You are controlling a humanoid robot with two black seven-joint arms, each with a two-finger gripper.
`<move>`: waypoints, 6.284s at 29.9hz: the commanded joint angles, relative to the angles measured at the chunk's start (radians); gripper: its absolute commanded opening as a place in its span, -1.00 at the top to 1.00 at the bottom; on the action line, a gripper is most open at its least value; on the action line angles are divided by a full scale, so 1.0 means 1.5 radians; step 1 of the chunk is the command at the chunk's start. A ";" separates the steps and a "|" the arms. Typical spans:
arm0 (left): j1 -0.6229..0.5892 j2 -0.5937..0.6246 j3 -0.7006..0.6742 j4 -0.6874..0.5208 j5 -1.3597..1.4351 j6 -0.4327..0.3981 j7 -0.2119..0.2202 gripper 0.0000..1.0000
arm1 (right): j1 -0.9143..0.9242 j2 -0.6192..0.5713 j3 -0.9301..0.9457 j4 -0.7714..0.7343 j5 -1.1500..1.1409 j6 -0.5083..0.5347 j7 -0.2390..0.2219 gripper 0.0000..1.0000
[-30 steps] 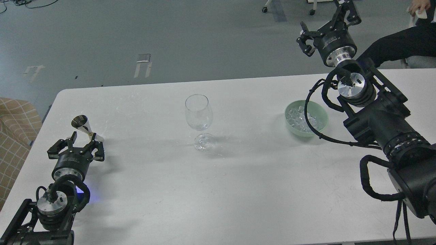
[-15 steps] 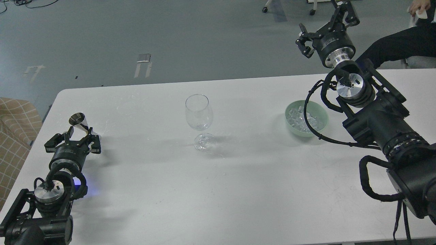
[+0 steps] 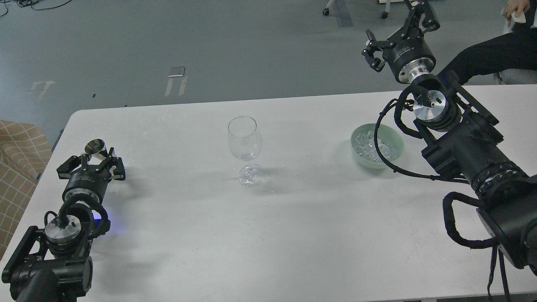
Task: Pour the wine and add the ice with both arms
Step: 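Lift the jigger with the left gripper and carry it toward the wine glass, then tilt the jigger over the wine glass with the left gripper to pour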
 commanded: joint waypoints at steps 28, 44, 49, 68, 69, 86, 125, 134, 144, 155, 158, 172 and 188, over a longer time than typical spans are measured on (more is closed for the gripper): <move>0.000 0.010 0.000 -0.006 -0.004 -0.122 -0.001 0.41 | -0.001 -0.001 -0.001 -0.001 0.000 0.000 0.000 -1.00; 0.016 0.012 -0.010 -0.055 -0.004 -0.148 0.000 0.55 | -0.001 -0.001 -0.001 -0.001 0.000 0.000 0.000 -1.00; 0.027 0.011 -0.019 -0.077 -0.004 -0.148 0.000 0.55 | -0.001 -0.002 -0.001 0.000 0.000 0.000 0.000 -1.00; 0.128 -0.028 -0.004 -0.314 -0.003 -0.067 0.019 0.61 | -0.002 -0.003 -0.002 0.000 0.001 0.000 0.000 -1.00; 0.128 -0.033 -0.001 -0.320 -0.003 -0.059 0.022 0.61 | -0.002 -0.003 -0.002 0.000 0.001 0.000 0.000 -1.00; 0.119 -0.056 0.104 -0.416 0.006 0.029 0.034 0.63 | -0.010 -0.024 -0.001 0.002 0.002 0.001 0.000 -1.00; 0.077 -0.065 0.186 -0.504 0.304 0.102 0.069 0.63 | -0.020 -0.042 -0.001 0.005 0.005 0.003 0.001 -1.00; 0.066 -0.061 0.186 -0.500 0.349 0.103 0.093 0.62 | -0.022 -0.044 0.001 0.006 0.005 0.003 0.001 -1.00; 0.040 -0.047 0.184 -0.506 0.441 0.102 0.097 0.62 | -0.040 -0.062 0.001 0.041 0.006 0.001 0.001 -1.00; 0.009 -0.020 0.186 -0.504 0.449 0.099 0.098 0.61 | -0.048 -0.067 0.001 0.049 0.006 0.000 0.000 -1.00; 0.000 -0.011 0.186 -0.505 0.450 0.098 0.099 0.61 | -0.048 -0.068 0.001 0.049 0.006 0.000 0.001 -1.00; -0.023 0.027 0.196 -0.506 0.473 0.086 0.111 0.60 | -0.048 -0.071 0.001 0.053 0.006 0.000 0.001 -1.00; -0.033 0.036 0.197 -0.507 0.583 0.035 0.122 0.60 | -0.049 -0.071 0.005 0.053 0.006 0.001 0.001 -1.00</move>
